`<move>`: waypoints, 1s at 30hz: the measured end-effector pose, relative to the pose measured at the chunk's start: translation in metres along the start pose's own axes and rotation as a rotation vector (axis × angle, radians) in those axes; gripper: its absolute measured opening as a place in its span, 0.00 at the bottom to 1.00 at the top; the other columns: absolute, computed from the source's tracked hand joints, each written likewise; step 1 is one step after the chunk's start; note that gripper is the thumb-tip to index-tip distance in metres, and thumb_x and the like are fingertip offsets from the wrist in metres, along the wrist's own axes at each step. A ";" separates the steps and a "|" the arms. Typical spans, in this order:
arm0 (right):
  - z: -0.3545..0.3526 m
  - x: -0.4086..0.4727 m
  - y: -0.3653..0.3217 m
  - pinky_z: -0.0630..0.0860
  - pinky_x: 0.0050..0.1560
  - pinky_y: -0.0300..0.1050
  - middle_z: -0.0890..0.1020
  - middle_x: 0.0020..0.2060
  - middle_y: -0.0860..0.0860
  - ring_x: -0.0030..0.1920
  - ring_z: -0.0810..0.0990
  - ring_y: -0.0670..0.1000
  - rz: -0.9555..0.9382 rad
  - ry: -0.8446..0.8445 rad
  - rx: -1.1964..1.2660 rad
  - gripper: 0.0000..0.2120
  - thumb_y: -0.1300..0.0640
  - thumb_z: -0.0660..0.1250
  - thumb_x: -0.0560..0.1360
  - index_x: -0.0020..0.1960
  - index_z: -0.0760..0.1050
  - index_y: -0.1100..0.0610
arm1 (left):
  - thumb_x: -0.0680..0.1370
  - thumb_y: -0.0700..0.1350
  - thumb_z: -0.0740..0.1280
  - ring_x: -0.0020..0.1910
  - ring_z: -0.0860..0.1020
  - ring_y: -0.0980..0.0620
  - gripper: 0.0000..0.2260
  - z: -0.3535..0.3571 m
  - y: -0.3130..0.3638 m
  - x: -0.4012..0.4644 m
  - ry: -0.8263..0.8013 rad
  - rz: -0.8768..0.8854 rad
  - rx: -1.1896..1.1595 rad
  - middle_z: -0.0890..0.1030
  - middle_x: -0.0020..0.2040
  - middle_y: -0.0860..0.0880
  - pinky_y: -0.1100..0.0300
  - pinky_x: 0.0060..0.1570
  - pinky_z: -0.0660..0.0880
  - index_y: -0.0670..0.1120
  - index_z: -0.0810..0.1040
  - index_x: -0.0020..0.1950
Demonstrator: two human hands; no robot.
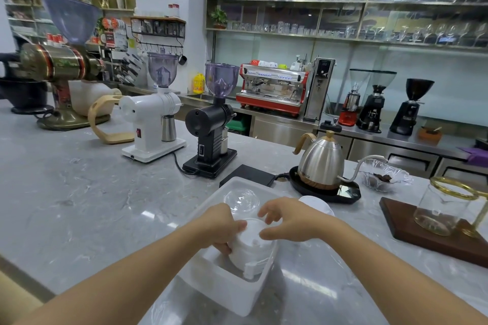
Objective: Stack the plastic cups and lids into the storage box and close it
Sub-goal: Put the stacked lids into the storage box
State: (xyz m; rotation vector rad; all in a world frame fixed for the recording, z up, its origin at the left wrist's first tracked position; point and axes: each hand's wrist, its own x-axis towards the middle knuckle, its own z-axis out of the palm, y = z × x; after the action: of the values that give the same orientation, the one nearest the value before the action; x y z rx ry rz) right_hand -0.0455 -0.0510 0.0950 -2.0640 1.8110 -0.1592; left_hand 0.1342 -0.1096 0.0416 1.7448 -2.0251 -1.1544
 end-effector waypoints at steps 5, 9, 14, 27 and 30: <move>0.004 0.002 -0.011 0.77 0.58 0.46 0.82 0.52 0.49 0.54 0.81 0.50 -0.004 0.040 -0.110 0.18 0.48 0.74 0.70 0.58 0.80 0.50 | 0.82 0.50 0.66 0.29 0.83 0.47 0.13 0.005 0.002 0.000 0.078 0.041 0.016 0.81 0.36 0.44 0.54 0.45 0.84 0.39 0.76 0.50; 0.006 0.005 -0.011 0.73 0.57 0.44 0.82 0.53 0.49 0.55 0.80 0.49 0.019 0.072 -0.129 0.17 0.49 0.75 0.69 0.56 0.81 0.51 | 0.82 0.52 0.66 0.31 0.83 0.46 0.14 0.007 0.005 -0.001 0.119 0.076 0.097 0.81 0.33 0.45 0.54 0.48 0.83 0.41 0.75 0.45; 0.007 0.006 -0.010 0.79 0.56 0.48 0.82 0.51 0.48 0.52 0.81 0.49 0.043 0.117 -0.104 0.15 0.49 0.77 0.67 0.53 0.82 0.49 | 0.80 0.54 0.69 0.34 0.83 0.48 0.16 0.001 0.014 -0.005 0.203 0.181 0.313 0.80 0.32 0.48 0.55 0.46 0.82 0.45 0.74 0.39; 0.013 0.008 -0.007 0.78 0.56 0.47 0.83 0.50 0.47 0.52 0.81 0.51 0.039 0.140 -0.128 0.14 0.49 0.77 0.68 0.53 0.83 0.50 | 0.85 0.43 0.59 0.71 0.71 0.47 0.19 -0.004 0.021 0.044 0.156 0.522 0.666 0.74 0.72 0.48 0.50 0.67 0.71 0.52 0.71 0.76; 0.015 0.010 -0.005 0.76 0.55 0.44 0.83 0.51 0.47 0.53 0.80 0.51 0.029 0.139 -0.137 0.14 0.48 0.76 0.68 0.53 0.82 0.49 | 0.84 0.42 0.58 0.69 0.74 0.45 0.19 -0.002 0.021 0.051 0.114 0.494 0.679 0.76 0.71 0.46 0.50 0.66 0.72 0.51 0.71 0.75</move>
State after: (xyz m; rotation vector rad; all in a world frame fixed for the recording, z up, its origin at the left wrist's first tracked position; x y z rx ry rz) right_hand -0.0343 -0.0566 0.0809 -2.1670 1.9843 -0.1795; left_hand 0.1060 -0.1569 0.0414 1.3367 -2.7439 -0.2173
